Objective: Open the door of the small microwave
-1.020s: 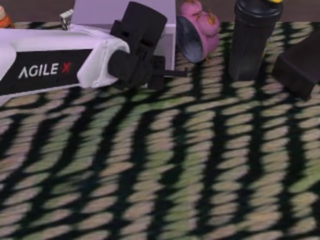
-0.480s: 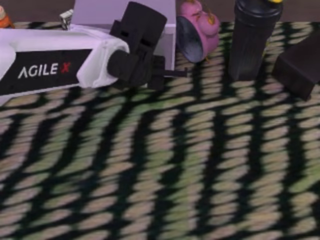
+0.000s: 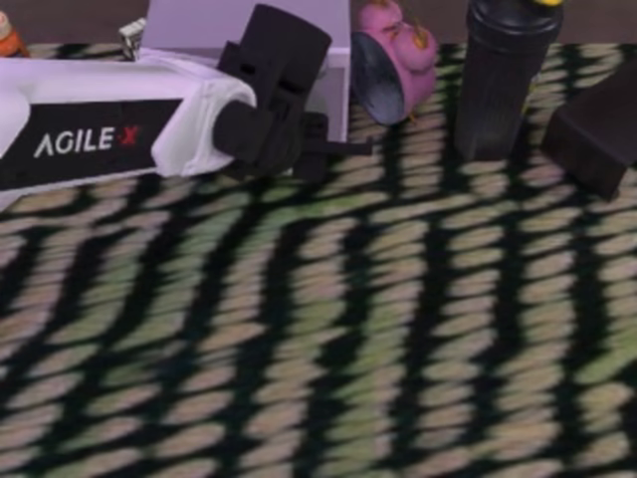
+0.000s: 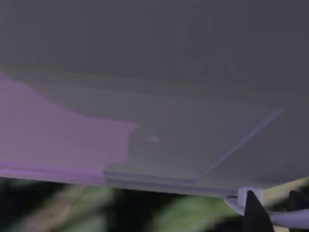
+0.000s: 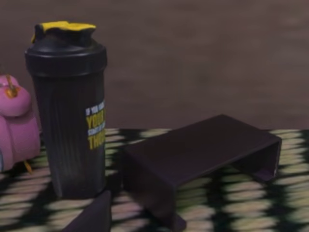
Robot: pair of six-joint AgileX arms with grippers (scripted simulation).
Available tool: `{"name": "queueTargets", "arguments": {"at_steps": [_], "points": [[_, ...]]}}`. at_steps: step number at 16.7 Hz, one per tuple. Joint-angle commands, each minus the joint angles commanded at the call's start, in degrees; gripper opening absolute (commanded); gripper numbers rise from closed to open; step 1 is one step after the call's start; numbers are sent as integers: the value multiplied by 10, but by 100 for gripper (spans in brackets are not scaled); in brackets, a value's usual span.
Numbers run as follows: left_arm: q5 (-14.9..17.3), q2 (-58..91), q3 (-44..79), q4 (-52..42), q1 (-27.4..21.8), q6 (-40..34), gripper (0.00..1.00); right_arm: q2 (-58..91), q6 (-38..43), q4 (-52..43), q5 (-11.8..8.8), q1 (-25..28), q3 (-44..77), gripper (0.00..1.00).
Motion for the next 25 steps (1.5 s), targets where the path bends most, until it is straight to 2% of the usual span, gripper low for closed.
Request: {"name": "queueTargets", "arguments": {"at_steps": [5, 25], "points": [[16, -20, -26, 15, 9, 26, 0, 0, 0, 0, 0, 0, 0, 100], [17, -19, -27, 15, 9, 27, 0, 0, 0, 0, 0, 0, 0, 100]]}}
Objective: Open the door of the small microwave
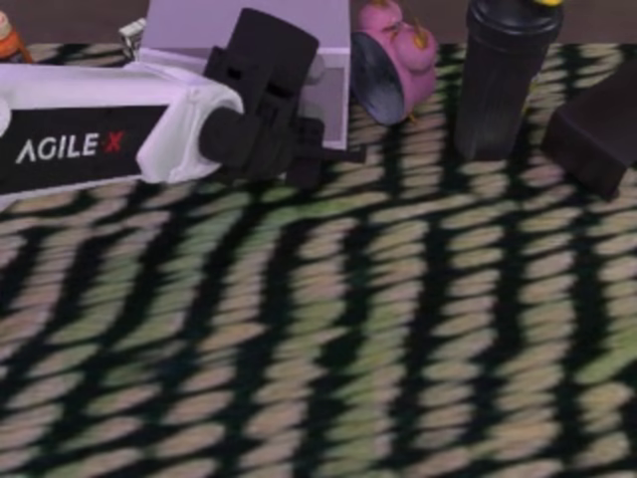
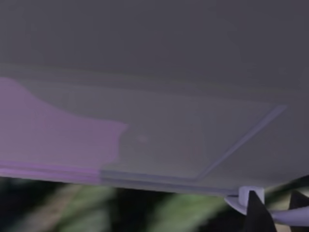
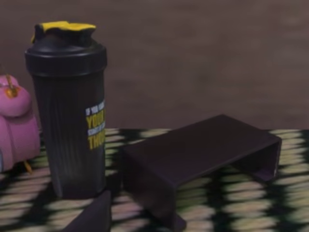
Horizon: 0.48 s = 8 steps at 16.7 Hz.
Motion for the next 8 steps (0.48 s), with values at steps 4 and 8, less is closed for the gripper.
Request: {"name": "queueTargets", "arguments": {"at_steps": [4, 8], "points": [[0, 0, 0, 0, 0, 0, 0, 0, 0, 0, 0, 0, 0, 100], [11, -7, -10, 5, 0, 9, 0, 0, 0, 0, 0, 0, 0, 100]]}}
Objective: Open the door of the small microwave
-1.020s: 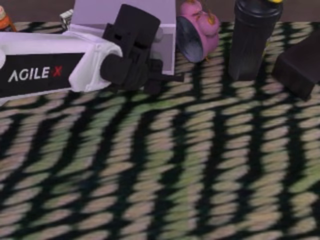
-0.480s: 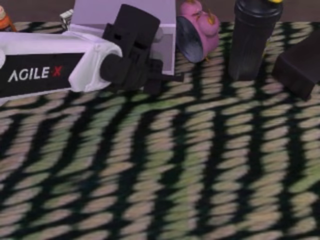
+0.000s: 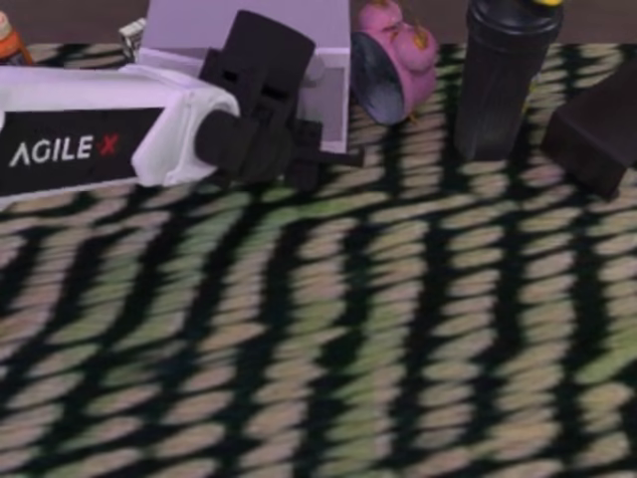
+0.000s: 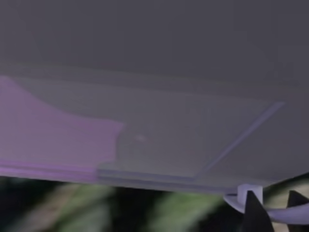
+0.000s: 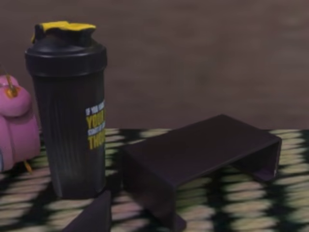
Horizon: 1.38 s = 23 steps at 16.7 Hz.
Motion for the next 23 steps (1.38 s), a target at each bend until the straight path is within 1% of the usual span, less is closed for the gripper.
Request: {"name": "queueTargets", "arguments": {"at_steps": [4, 23], "points": [[11, -11, -17, 8, 7, 18, 0, 0, 0, 0, 0, 0, 0, 100], [11, -11, -17, 8, 7, 18, 0, 0, 0, 0, 0, 0, 0, 100]]}}
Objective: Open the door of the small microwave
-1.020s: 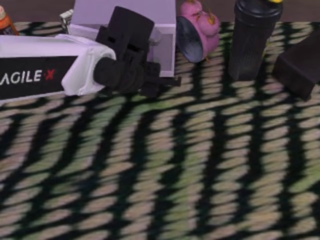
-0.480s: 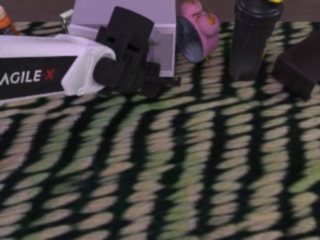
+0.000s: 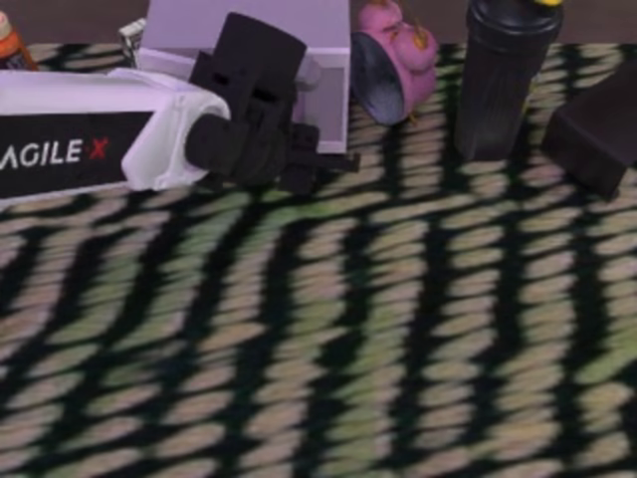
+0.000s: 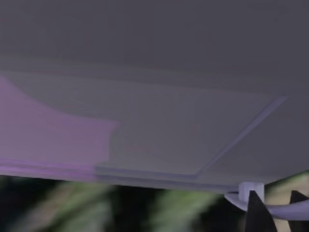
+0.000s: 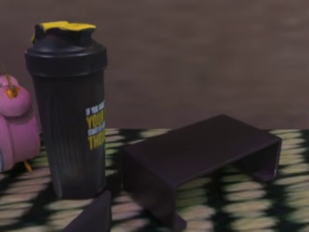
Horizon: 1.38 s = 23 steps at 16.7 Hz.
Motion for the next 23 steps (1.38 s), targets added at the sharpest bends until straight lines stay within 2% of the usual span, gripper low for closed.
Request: {"name": "queueTargets", "arguments": {"at_steps": [5, 12, 23], "points": [[0, 0, 0, 0, 0, 0, 0, 0, 0, 0, 0, 0, 0, 100], [20, -15, -21, 10, 7, 23, 0, 0, 0, 0, 0, 0, 0, 100], [20, -15, -21, 10, 7, 24, 0, 0, 0, 0, 0, 0, 0, 100]]}}
